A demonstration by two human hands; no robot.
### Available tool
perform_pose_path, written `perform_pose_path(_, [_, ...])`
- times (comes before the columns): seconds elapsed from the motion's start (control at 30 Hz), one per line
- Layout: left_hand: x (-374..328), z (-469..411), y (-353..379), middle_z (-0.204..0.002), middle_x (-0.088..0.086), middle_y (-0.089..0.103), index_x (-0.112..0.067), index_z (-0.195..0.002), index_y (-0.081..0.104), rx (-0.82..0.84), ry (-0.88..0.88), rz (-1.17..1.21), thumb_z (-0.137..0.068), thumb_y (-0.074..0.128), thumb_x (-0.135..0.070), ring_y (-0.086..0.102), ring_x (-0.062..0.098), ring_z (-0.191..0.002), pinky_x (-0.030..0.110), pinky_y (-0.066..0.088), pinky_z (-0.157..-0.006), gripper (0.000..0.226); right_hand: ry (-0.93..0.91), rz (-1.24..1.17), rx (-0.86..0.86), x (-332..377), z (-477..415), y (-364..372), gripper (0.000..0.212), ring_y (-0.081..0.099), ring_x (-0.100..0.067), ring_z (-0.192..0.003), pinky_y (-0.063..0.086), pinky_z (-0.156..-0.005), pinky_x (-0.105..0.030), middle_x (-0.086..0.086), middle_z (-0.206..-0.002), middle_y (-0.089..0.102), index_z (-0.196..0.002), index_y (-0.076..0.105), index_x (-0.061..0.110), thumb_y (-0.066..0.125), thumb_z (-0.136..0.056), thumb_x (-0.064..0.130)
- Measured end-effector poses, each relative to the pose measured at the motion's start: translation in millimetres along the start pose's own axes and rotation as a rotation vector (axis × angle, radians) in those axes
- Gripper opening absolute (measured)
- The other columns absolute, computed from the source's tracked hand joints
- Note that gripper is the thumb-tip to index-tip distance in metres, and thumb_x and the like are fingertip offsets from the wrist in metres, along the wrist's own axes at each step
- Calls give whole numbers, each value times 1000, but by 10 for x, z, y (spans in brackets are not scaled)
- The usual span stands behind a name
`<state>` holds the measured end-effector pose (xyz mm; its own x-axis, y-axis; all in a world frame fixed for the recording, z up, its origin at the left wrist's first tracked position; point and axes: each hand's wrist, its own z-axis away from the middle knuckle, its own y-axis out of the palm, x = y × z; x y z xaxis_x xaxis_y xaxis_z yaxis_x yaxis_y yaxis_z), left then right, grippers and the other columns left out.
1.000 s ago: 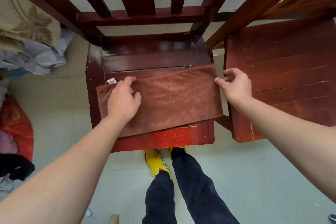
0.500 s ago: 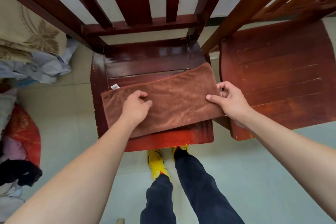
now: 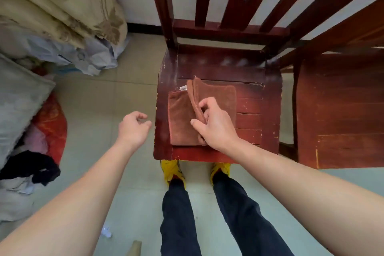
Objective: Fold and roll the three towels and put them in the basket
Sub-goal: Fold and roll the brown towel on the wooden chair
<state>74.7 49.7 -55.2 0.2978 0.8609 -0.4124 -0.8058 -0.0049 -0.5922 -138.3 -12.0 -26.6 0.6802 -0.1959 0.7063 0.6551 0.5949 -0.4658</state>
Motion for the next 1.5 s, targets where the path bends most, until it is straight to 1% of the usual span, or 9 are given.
perform_pose_path(0.23, [479,-145,-354,-68,2,55,-12,-97,62,33,35,2,-85,61,-10,65,33,-83,37,51,-80,12,70,287,83,83,-189,857,44,61,-31,-85,46,-70,-37,-3,-89,62,-121,37,23,64,-86,25])
perform_pose_path(0.37, [432,-170,-402,-72,0,57,-13,-101,64,57,115,-82,-87,59,-11,58,25,-79,26,42,-73,16,142,141,91,77,-206,900,47,62,-9,-76,48,-70,-21,10,-76,63,-124,49,23,70,-82,25])
perform_pose_path(0.5, [76,-43,-248,-85,-1,64,-17,-103,66,53,378,-226,-88,52,-10,60,25,-88,31,48,-77,22,188,-14,-246,9,-228,541,17,64,-13,-70,54,-77,-35,8,-68,65,-98,63,26,62,-84,18])
perform_pose_path(0.6, [-189,37,52,-112,4,56,-16,-110,62,110,660,-446,-89,53,-17,53,27,-106,42,49,-84,23,309,-214,-250,20,-330,344,23,69,-16,-68,58,-70,-38,-2,-75,70,-107,64,14,53,-89,7])
perform_pose_path(0.7, [-283,-14,360,-156,13,18,-14,-143,35,186,808,-788,-80,71,-35,17,32,-144,41,30,-112,75,516,-605,-159,18,-555,165,34,71,-14,-80,58,-72,-33,-4,-98,72,-125,56,13,48,-94,3])
perform_pose_path(0.87, [-73,-170,485,-158,13,-22,-11,-151,-11,225,814,-1054,-63,82,-49,-14,31,-147,45,14,-120,133,567,-1082,-371,-194,-889,-324,43,68,-20,-101,55,-80,-43,-5,-123,60,-135,46,16,49,-95,1])
perform_pose_path(1.07, [-88,-156,499,-154,12,-31,-12,-147,-22,242,774,-1109,-65,80,-52,-20,30,-146,45,13,-120,137,549,-964,-423,-232,-438,-21,11,73,-18,-78,60,-71,-34,-3,-83,74,-90,68,16,62,-87,7])
perform_pose_path(1.17, [-101,-150,488,-154,11,-33,-13,-147,-24,237,768,-1123,-65,79,-53,-20,29,-146,45,13,-119,137,677,-800,-207,-523,25,205,7,74,-16,-81,59,-77,-33,-5,-87,76,-91,72,13,65,-89,12])
perform_pose_path(1.5, [-344,-39,441,-158,16,-19,-12,-151,-8,272,703,-1219,-70,77,-50,-13,33,-147,47,10,-120,124,692,-305,-372,-1008,204,-92,22,69,-19,-82,55,-75,-35,2,-78,72,-86,72,18,78,-74,35])
